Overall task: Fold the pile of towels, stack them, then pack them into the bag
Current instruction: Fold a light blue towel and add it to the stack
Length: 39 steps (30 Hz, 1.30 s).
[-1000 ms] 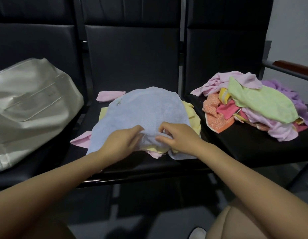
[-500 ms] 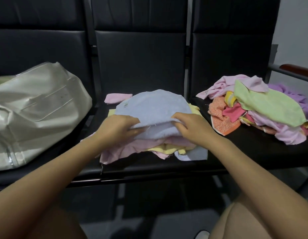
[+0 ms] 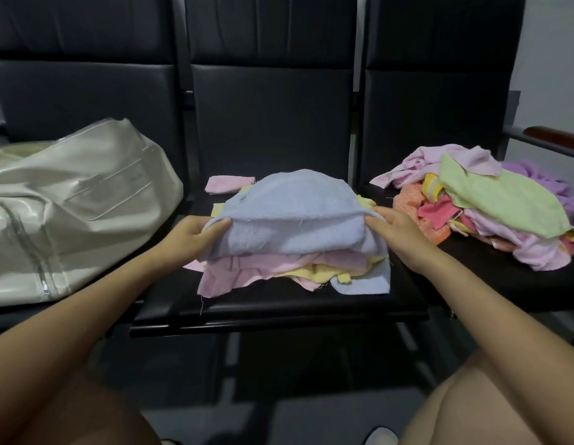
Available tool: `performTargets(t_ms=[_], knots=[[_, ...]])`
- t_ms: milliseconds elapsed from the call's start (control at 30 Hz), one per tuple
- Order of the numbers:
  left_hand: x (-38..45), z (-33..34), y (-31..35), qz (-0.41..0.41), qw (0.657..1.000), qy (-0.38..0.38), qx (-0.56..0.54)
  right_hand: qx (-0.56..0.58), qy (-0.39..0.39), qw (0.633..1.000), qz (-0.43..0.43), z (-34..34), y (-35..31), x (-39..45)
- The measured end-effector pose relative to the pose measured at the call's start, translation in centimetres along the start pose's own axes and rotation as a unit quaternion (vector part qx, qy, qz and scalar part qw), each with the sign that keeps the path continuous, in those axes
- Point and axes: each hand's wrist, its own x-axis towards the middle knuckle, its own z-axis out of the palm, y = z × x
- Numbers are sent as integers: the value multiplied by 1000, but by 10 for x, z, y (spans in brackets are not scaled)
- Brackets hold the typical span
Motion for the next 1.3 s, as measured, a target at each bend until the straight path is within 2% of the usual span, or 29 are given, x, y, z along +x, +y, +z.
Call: performTargets(t_ms=[100,200,267,333,533,633,733,867,967,1033,1133,1300], knots=[[-7,4,-5,-36,999,-39,-11,-100,-37,993,43,5,3,-4],[-17,10,-12,-75,991,-103,48,-158,-153,972,83,7,5,-12],[-19,16,-14,-73,982,-155,84,-240,-219,942,85,13,5,-14],[-18,19,-11,-64,980,-163,100,-281,-236,928,61,18,8,-12],[5,-2,-2,-44,998,-15,30,-173,-74,982,5,7,-5,11],[21,-10,-2,-93,995,-33,-25,-118,-3,993,-20,2,-9,27],[42,-10,-5,-104,994,-17,-33,-81,53,995,-28,7,-8,46],[73,0,-10,-88,994,65,17,-80,129,987,-42,18,-6,76],[97,5,-13,-96,988,115,-37,-54,177,982,-43,25,-5,98],[113,7,-15,-106,983,140,-55,-43,200,978,-39,29,-4,115],[139,11,-24,-90,983,158,-22,-60,215,974,-27,34,1,139],[169,24,-58,-94,979,112,145,-161,166,972,31,36,32,158]])
